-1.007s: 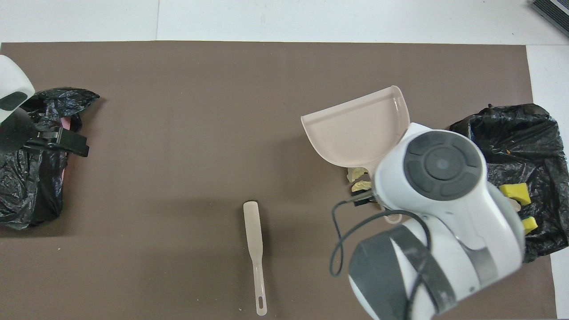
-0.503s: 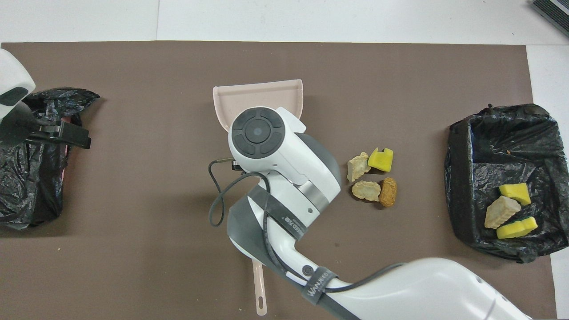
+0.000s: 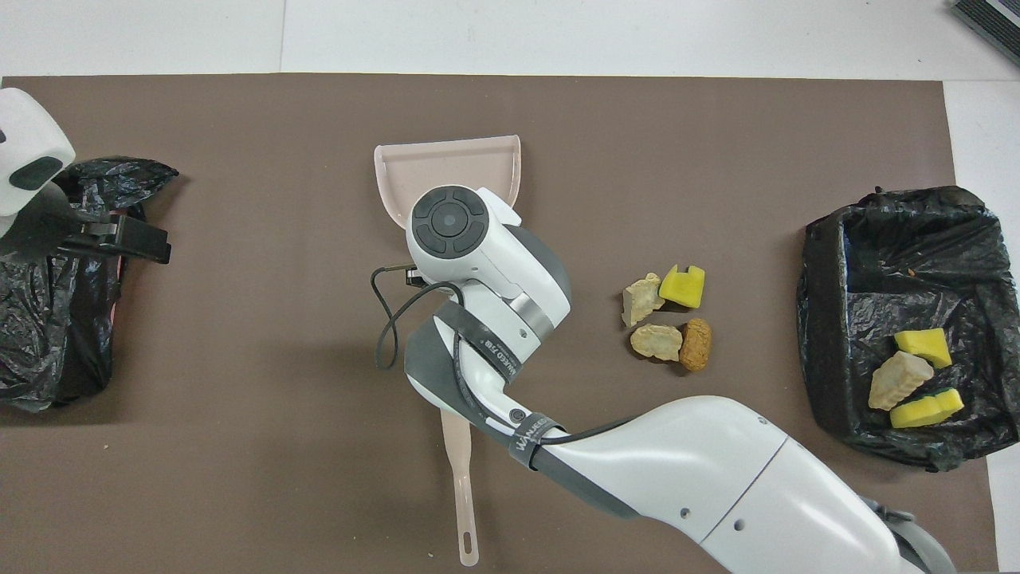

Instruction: Sweep and dump trash in bin

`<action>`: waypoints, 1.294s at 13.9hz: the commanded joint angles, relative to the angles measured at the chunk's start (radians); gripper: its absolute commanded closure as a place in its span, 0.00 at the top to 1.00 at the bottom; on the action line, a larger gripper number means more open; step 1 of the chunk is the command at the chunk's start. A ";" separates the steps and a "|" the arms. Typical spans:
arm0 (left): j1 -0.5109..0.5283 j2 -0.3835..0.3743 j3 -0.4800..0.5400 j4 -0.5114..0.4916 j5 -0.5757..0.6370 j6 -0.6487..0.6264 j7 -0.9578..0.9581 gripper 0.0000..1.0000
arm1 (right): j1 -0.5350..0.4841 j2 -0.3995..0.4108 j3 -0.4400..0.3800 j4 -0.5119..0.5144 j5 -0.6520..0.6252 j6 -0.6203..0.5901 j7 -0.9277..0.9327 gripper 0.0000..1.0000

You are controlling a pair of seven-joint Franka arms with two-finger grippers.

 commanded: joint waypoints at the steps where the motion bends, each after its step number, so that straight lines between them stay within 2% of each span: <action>1: -0.031 -0.014 0.006 -0.041 0.008 0.049 -0.007 1.00 | -0.017 -0.100 0.005 -0.058 -0.007 -0.017 0.007 1.00; 4: -0.088 -0.006 0.004 -0.072 0.008 0.092 -0.005 1.00 | -0.018 -0.249 0.011 -0.228 0.013 -0.019 0.014 1.00; 9: -0.204 0.024 0.004 -0.141 0.010 0.226 -0.137 1.00 | 0.011 -0.585 0.019 -0.645 0.235 0.007 0.011 1.00; 11: -0.232 0.073 0.003 -0.139 0.010 0.309 -0.221 1.00 | 0.049 -0.701 0.021 -0.841 0.315 0.103 0.001 1.00; 12: -0.265 0.095 0.004 -0.130 0.010 0.328 -0.258 1.00 | 0.078 -0.734 0.021 -0.908 0.353 0.154 -0.001 1.00; 16: -0.379 0.234 0.006 -0.081 0.078 0.414 -0.443 1.00 | 0.164 -0.737 0.021 -1.028 0.374 0.271 0.019 1.00; 18: -0.421 0.248 0.004 -0.070 0.083 0.458 -0.493 1.00 | 0.192 -0.737 0.019 -1.054 0.410 0.312 0.019 1.00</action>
